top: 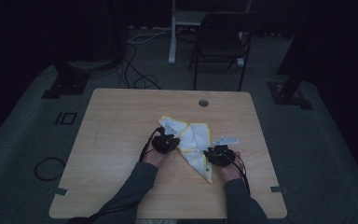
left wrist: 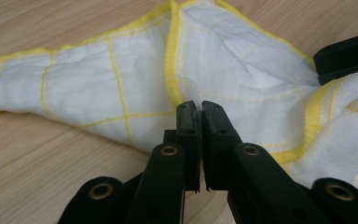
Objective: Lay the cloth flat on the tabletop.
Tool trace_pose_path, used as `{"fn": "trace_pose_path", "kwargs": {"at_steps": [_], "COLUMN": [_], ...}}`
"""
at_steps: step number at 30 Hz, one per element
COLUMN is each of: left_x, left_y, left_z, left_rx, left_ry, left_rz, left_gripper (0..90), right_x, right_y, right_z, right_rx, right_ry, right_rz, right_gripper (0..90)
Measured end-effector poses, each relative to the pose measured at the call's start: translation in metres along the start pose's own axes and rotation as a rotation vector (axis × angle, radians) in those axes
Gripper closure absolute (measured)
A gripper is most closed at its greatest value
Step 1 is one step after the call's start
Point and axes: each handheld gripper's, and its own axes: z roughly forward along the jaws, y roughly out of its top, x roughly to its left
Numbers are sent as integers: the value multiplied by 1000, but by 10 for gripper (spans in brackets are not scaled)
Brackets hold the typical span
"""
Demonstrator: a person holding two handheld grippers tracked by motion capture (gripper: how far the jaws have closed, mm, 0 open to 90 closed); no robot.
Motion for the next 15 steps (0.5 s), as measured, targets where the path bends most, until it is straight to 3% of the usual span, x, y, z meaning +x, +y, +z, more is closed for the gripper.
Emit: {"fn": "trace_pose_path", "kwargs": {"at_steps": [15], "left_x": [10], "left_y": [-14], "left_z": [-26], "left_rx": [-32], "left_ry": [18], "left_rz": [-32], "left_gripper": [870], "right_x": [0], "right_y": [0], "right_z": [0], "right_rx": [-2], "right_ry": [4], "right_rz": [3], "right_gripper": [694]}}
